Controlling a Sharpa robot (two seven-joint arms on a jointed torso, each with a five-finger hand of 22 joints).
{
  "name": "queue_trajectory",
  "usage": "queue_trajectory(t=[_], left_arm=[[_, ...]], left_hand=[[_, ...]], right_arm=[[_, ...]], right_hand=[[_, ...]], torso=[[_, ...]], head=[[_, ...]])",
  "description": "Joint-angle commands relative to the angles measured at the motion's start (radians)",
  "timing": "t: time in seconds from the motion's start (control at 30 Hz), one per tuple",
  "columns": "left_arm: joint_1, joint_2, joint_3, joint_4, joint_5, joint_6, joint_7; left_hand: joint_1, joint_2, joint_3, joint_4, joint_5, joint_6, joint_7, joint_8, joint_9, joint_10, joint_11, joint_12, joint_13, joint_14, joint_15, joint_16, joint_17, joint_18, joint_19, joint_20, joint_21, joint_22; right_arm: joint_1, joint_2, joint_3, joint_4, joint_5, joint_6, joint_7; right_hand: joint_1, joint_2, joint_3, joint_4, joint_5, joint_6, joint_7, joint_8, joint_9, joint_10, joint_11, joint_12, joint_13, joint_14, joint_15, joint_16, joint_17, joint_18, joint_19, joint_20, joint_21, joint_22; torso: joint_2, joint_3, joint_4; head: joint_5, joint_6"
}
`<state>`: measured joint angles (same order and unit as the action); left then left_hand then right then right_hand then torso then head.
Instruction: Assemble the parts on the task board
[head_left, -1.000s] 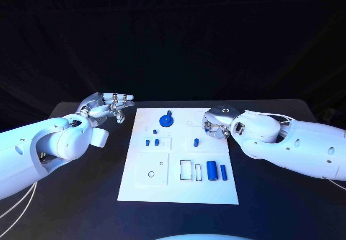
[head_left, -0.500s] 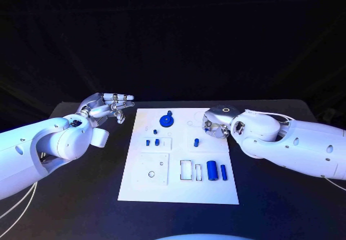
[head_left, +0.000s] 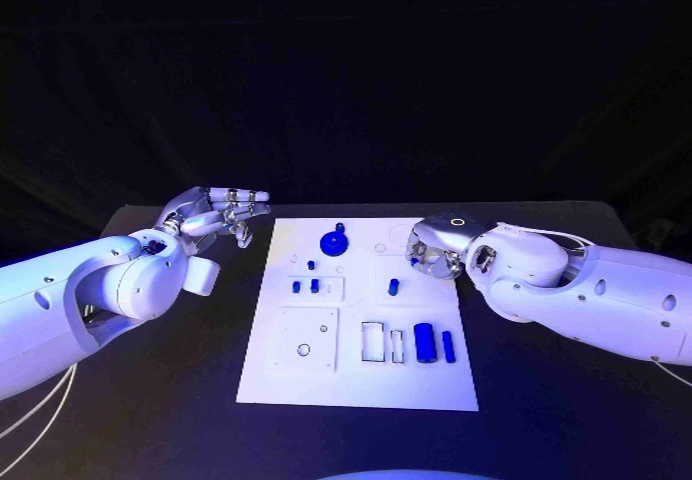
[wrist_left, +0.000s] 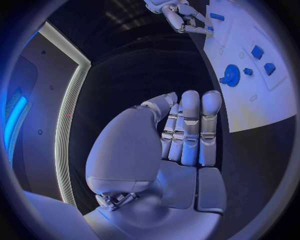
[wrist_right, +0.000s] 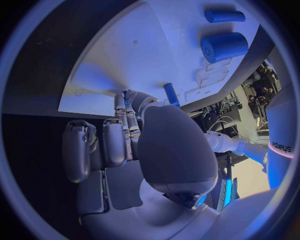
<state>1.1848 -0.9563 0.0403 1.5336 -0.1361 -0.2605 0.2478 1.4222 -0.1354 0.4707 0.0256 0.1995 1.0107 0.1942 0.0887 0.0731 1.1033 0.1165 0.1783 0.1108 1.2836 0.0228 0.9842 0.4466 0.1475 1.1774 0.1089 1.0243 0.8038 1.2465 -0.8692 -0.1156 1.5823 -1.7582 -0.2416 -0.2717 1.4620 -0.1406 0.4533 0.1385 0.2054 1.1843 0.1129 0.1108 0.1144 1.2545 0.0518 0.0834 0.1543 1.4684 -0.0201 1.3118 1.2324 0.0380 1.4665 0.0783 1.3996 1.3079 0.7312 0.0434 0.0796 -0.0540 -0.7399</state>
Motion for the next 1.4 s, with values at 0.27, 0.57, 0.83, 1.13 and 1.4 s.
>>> queue_trajectory(t=[0.27,0.57,0.83,1.13,1.4], left_arm=[[0.0,0.007,-0.002,-0.004,0.005,0.018,-0.007],[0.0,0.014,-0.003,-0.006,0.005,0.016,-0.008],[-0.001,0.026,-0.008,-0.006,0.005,0.01,-0.012],[-0.001,0.031,-0.011,-0.002,0.005,0.007,-0.008],[-0.001,0.034,-0.011,0.01,0.005,0.008,-0.01]], left_hand=[[-0.006,-0.003,0.002,-0.006,0.004,-0.01,0.002,-0.003,-0.001,-0.012,0.001,0.007,-0.002,-0.007,0.002,-0.004,-0.002,0.015,-0.008,0.002,-0.01,-0.006],[-0.006,-0.003,0.002,-0.007,0.004,-0.01,0.002,-0.003,-0.001,-0.012,0.001,0.007,-0.002,-0.008,0.002,-0.004,-0.003,0.015,-0.008,0.002,-0.01,-0.006],[-0.006,-0.002,0.003,-0.007,0.004,-0.011,0.002,-0.002,-0.001,-0.013,0.001,0.007,-0.002,-0.008,0.003,-0.004,-0.003,0.015,-0.008,0.002,-0.01,-0.005],[-0.007,-0.001,0.003,-0.007,0.004,-0.011,0.002,-0.002,-0.001,-0.013,0.001,0.008,-0.002,-0.008,0.003,-0.004,-0.003,0.015,-0.008,0.002,-0.01,-0.005],[-0.007,-0.001,0.003,-0.007,0.004,-0.011,0.002,-0.002,-0.001,-0.013,0.001,0.008,-0.002,-0.008,0.003,-0.004,-0.003,0.015,-0.007,0.002,-0.009,-0.004]], right_arm=[[0.018,-0.031,0.011,0.062,0.036,-0.114,0.036],[0.029,-0.054,0.015,0.156,0.06,-0.116,0.043],[0.01,0.007,0.013,0.206,0.066,-0.104,0.058],[-0.05,0.123,0.005,0.179,0.039,-0.071,0.073],[-0.083,0.185,-0.002,0.133,0.027,-0.047,0.075]], right_hand=[[-0.007,0.005,0.0,-0.011,-0.007,0.008,-0.003,0.002,0.004,0.01,-0.003,-0.007,-0.003,0.045,-0.008,0.004,0.001,-0.001,0.048,-0.004,0.002,0.165],[-0.008,0.004,0.0,-0.015,-0.007,0.01,-0.003,0.002,0.005,0.013,-0.004,-0.008,-0.004,0.045,-0.01,0.006,0.002,-0.002,0.049,-0.005,0.007,0.168],[-0.008,0.005,0.001,-0.018,-0.005,0.01,-0.002,0.002,0.006,0.015,-0.004,-0.01,-0.004,0.045,-0.011,0.005,0.002,-0.002,0.049,-0.006,0.005,0.167],[-0.008,0.006,0.003,-0.024,0.0,0.009,-0.001,0.001,0.007,0.015,-0.003,-0.013,-0.005,0.044,-0.011,0.006,0.002,-0.001,0.048,-0.007,0.003,0.166],[-0.009,0.007,0.004,-0.026,0.002,0.009,0.001,0.0,0.007,0.015,-0.003,-0.014,-0.006,0.044,-0.011,0.006,0.002,-0.001,0.048,-0.007,0.003,0.167]], torso=[[0.0,0.0001,0.0006],[0.0,-0.0003,-0.001],[-0.002,-0.0023,-0.0008],[-0.001,-0.0043,0.0012],[0.0,-0.0034,0.0002]], head=[[-0.003,0.005],[0.008,0.008],[0.046,0.0],[0.089,-0.02],[0.111,-0.035]])
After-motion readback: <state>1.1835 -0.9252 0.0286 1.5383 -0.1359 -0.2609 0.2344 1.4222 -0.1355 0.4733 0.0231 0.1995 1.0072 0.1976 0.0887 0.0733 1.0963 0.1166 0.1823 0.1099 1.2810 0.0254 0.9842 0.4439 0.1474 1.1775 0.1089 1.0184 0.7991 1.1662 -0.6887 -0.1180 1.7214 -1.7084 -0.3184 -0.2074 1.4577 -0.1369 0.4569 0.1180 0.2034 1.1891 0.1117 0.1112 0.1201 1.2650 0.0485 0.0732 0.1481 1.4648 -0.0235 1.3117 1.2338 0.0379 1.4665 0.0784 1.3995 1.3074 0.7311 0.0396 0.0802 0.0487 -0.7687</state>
